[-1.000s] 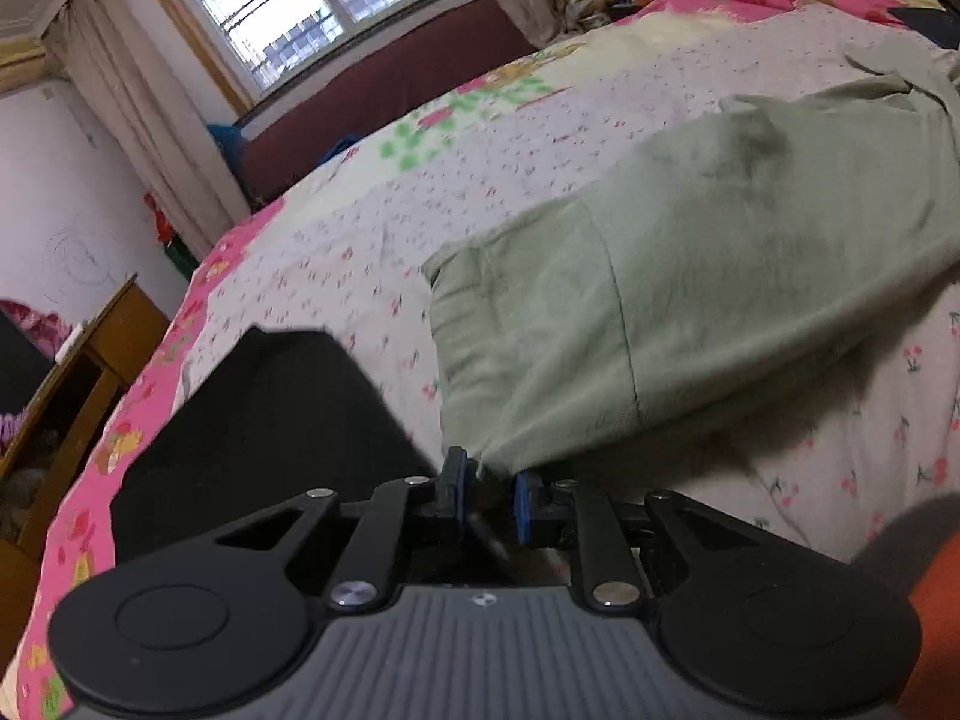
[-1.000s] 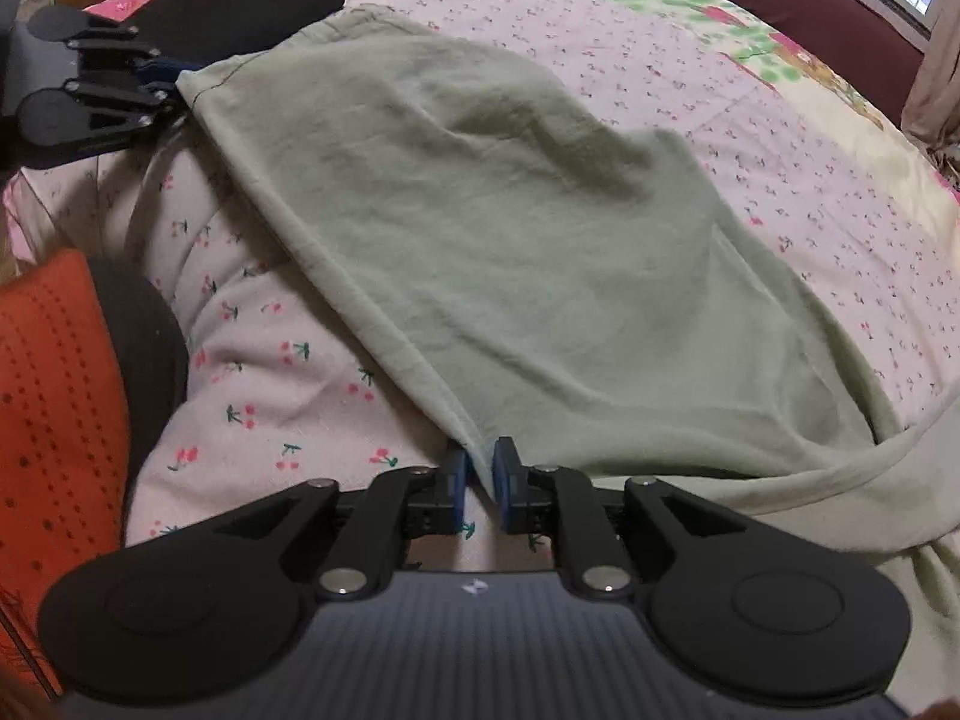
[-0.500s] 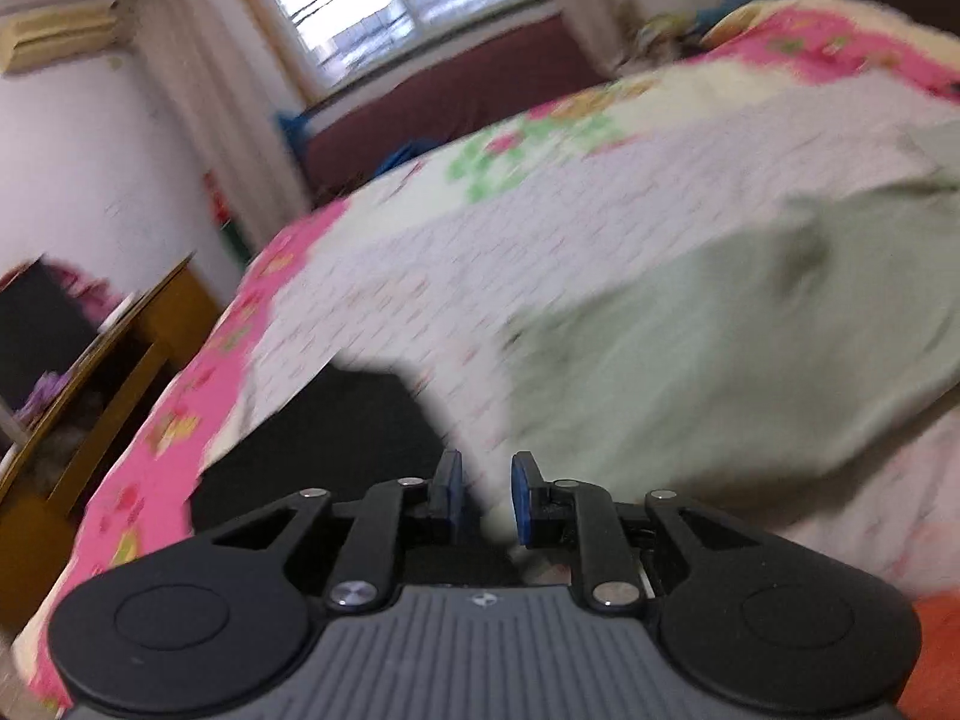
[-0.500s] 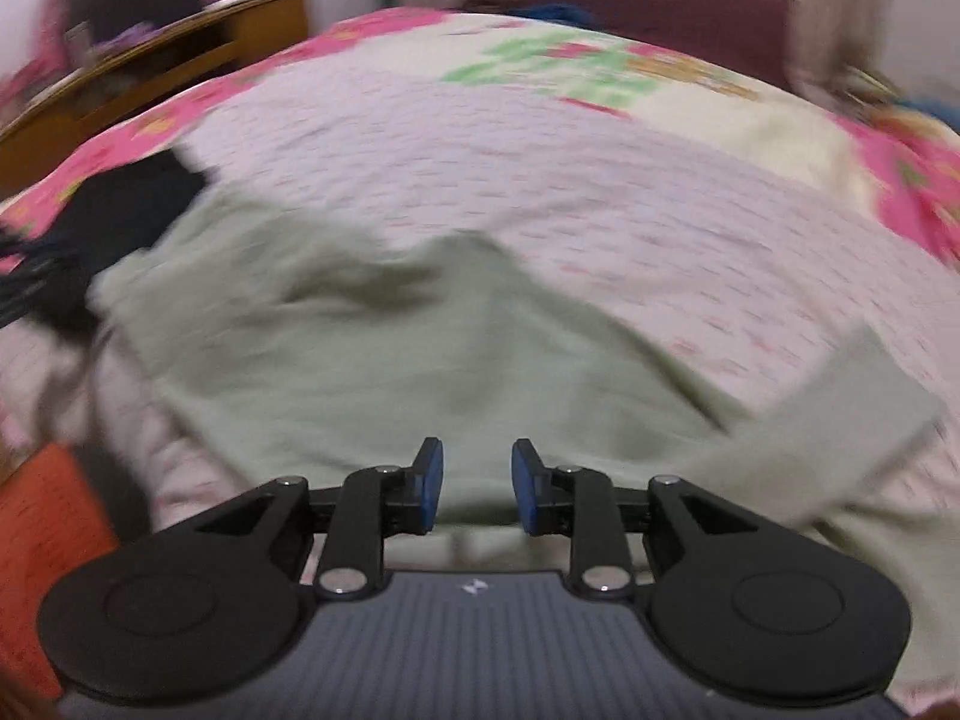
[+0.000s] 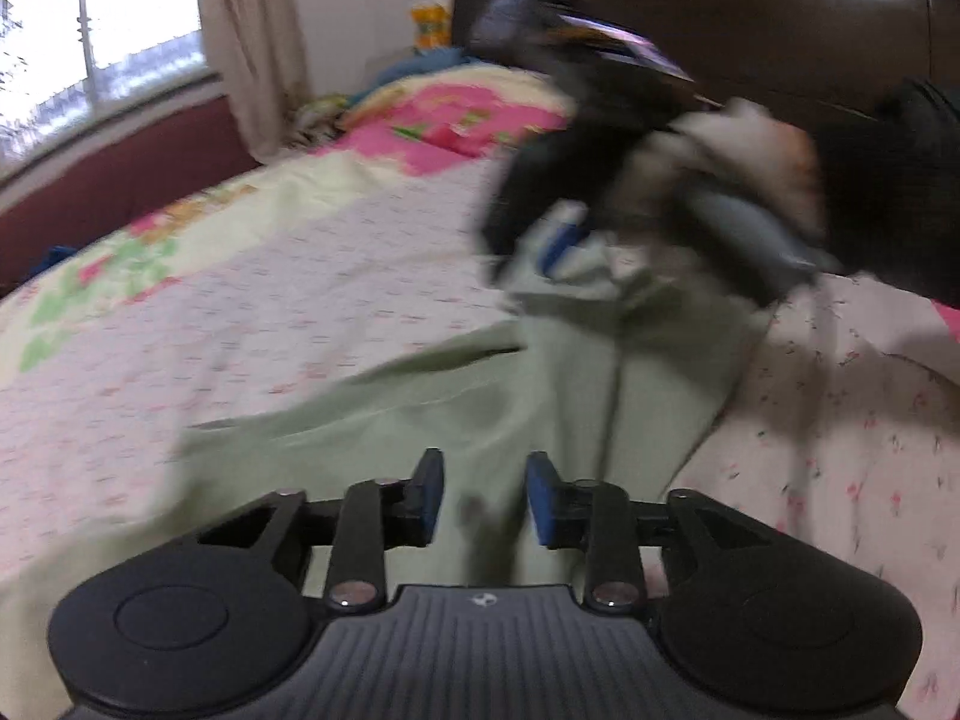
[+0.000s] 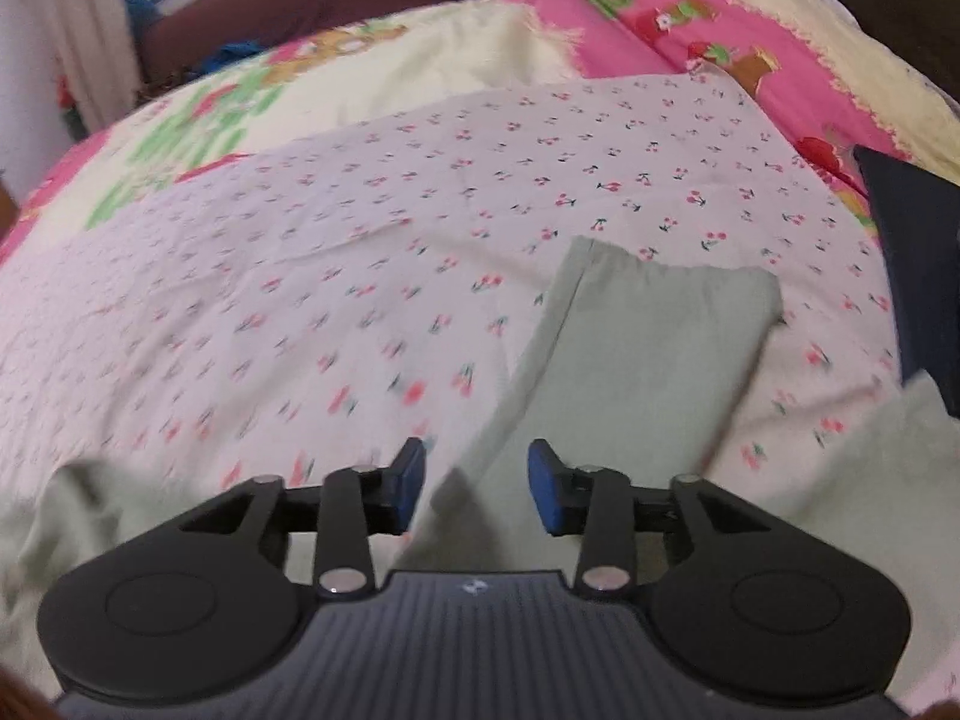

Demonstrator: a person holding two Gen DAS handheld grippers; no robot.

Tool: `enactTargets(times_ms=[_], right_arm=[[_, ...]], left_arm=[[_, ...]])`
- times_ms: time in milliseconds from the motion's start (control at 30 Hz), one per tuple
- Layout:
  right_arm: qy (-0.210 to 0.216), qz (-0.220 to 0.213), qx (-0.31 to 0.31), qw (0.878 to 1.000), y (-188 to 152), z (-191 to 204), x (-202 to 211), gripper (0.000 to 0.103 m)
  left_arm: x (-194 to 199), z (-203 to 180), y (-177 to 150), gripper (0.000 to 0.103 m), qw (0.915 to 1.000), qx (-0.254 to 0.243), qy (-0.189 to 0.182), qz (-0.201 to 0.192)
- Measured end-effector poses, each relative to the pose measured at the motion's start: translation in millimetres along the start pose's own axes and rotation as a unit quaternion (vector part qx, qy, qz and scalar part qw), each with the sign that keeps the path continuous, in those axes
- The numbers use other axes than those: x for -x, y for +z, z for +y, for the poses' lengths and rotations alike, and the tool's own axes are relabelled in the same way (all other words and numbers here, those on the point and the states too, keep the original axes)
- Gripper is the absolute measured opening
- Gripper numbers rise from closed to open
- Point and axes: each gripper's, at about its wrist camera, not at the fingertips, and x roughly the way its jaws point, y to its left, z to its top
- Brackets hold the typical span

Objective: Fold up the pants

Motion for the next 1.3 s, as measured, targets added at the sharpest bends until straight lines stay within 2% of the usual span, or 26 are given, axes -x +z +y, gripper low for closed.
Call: enactTargets(times_ms=[100,133,167,200,300,400,467,567,667,733,800,833,867,933,1000,1067,1167,1233,1300], right_arm=[[-0.07,0.007,0.03,0.997,5,-3,-29,0.041],[-0.074,0.013,0.023,0.997,8,-10,-36,0.024],[-0.062,0.017,0.003,0.998,10,-22,-39,0.007],[-0.048,0.019,-0.027,0.998,13,-36,-38,0.001],[-0.008,0.002,-0.075,0.997,21,-59,-21,0.0],[0.053,-0.042,-0.107,0.992,33,-68,11,0.0],[0.107,-0.092,-0.128,0.982,45,-75,44,0.0],[0.19,-0.187,-0.159,0.951,49,-95,111,0.0],[0.217,-0.252,-0.189,0.924,23,-127,155,0.0],[0.196,-0.249,-0.215,0.924,-9,-150,158,0.0],[0.153,-0.212,-0.256,0.931,-51,-178,140,0.0],[0.133,-0.179,-0.286,0.932,-71,-194,123,0.001],[0.114,-0.141,-0.32,0.93,-94,-212,103,0.001],[0.083,-0.093,-0.368,0.922,-130,-238,73,0.001],[0.092,-0.089,-0.396,0.909,-153,-251,65,0.001],[0.103,-0.104,-0.404,0.903,-158,-259,68,0.001],[0.109,-0.12,-0.394,0.905,-150,-264,72,0.008],[0.119,-0.121,-0.391,0.904,-146,-264,72,0.008],[0.107,-0.128,-0.368,0.915,-137,-261,73,0.008]], left_arm=[[-28,-18,4,0.048,0.9996,-0.01,-0.007,0.025],[-32,-20,1,0.048,0.9995,-0.017,0.0,0.028],[-36,-22,-1,0.047,0.9991,-0.026,0.009,0.034],[-40,-23,-3,0.041,0.9987,-0.031,0.015,0.038],[-42,-11,-2,0.035,0.9988,-0.015,0.013,0.044],[-39,1,11,0.032,0.999,-0.008,0.03,0.031],[-30,9,24,0.031,0.9986,-0.007,0.052,0.009],[-8,17,41,0.031,0.9961,-0.01,0.083,-0.03],[9,14,48,0.031,0.9925,-0.021,0.102,-0.064],[8,4,47,0.031,0.9927,-0.028,0.098,-0.063],[-6,-12,41,0.031,0.9952,-0.042,0.078,-0.042],[-15,-21,38,0.031,0.9958,-0.055,0.067,-0.03],[-25,-32,32,0.031,0.9955,-0.073,0.058,-0.017],[-44,-53,20,0.031,0.9921,-0.112,0.052,0.018],[-54,-68,9,0.031,0.9882,-0.14,0.046,0.044],[-55,-75,5,0.031,0.9851,-0.157,0.048,0.049],[-56,-80,8,0.031,0.9816,-0.175,0.057,0.051],[-60,-79,12,0.031,0.982,-0.171,0.058,0.054],[-61,-80,15,0.032,0.9814,-0.174,0.06,0.054]])
